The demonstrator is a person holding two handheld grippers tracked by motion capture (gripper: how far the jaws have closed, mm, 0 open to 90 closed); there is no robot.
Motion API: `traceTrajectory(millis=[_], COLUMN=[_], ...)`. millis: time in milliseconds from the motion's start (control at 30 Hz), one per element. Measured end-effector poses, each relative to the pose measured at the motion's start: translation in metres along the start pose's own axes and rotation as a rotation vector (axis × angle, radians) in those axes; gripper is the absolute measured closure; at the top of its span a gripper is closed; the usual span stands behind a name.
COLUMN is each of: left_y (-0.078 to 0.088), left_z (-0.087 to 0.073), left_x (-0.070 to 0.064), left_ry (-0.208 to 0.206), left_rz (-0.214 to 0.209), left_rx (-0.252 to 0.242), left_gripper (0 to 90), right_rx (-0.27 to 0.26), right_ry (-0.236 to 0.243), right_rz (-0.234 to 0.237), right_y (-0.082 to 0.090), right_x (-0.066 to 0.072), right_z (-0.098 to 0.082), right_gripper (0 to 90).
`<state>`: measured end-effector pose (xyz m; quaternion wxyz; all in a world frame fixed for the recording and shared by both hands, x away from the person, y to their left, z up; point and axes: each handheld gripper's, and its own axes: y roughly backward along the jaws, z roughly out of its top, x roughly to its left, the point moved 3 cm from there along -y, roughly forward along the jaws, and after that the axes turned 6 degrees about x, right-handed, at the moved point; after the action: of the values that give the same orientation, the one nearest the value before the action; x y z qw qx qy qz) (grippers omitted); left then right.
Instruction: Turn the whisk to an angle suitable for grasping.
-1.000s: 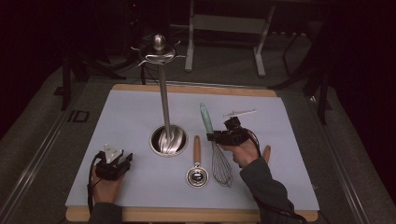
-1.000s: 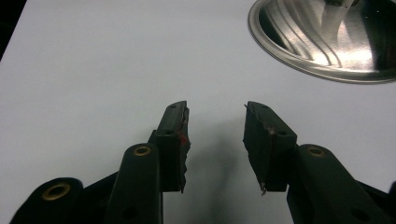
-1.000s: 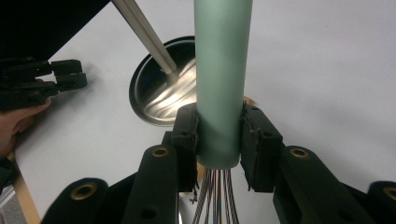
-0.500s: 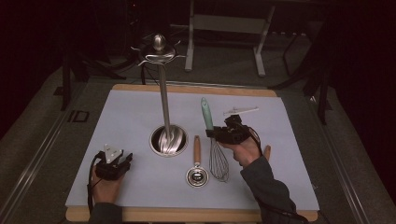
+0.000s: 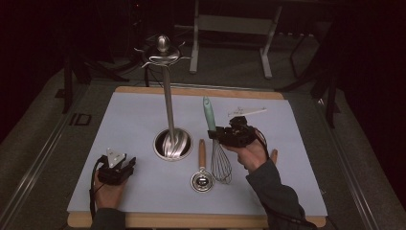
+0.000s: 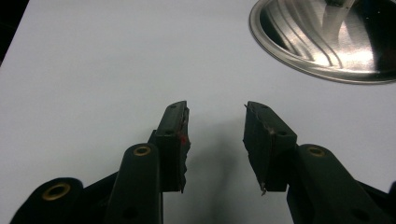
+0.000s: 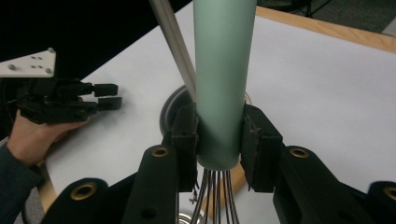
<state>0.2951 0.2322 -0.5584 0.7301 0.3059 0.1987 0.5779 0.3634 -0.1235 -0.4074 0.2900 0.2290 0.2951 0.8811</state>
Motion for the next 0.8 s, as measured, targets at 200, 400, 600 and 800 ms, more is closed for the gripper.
traceTrajectory(millis=[200, 400, 600, 800], left_y=[0.000, 0.000, 0.000, 0.000], left_z=[0.000, 0.000, 0.000, 0.000], left_x=[0.000, 0.000, 0.000, 0.000], left_ry=[-0.001, -0.003, -0.002, -0.001], left_rz=[0.000, 0.001, -0.001, -0.001], left_rx=[0.001, 0.002, 0.003, 0.003], left_gripper=[60.3, 60.4, 60.3, 60.3], right_rx=[-0.014, -0.036, -0.055, -0.059], right_ry=[0.020, 0.035, 0.053, 0.092], right_rz=[0.005, 0.020, 0.032, 0.042], right_y=[0.003, 0.005, 0.006, 0.007], right_x=[0.007, 0.013, 0.021, 0.032], right_z=[0.005, 0.011, 0.018, 0.024], right_gripper=[69.5, 69.6, 69.5, 69.5])
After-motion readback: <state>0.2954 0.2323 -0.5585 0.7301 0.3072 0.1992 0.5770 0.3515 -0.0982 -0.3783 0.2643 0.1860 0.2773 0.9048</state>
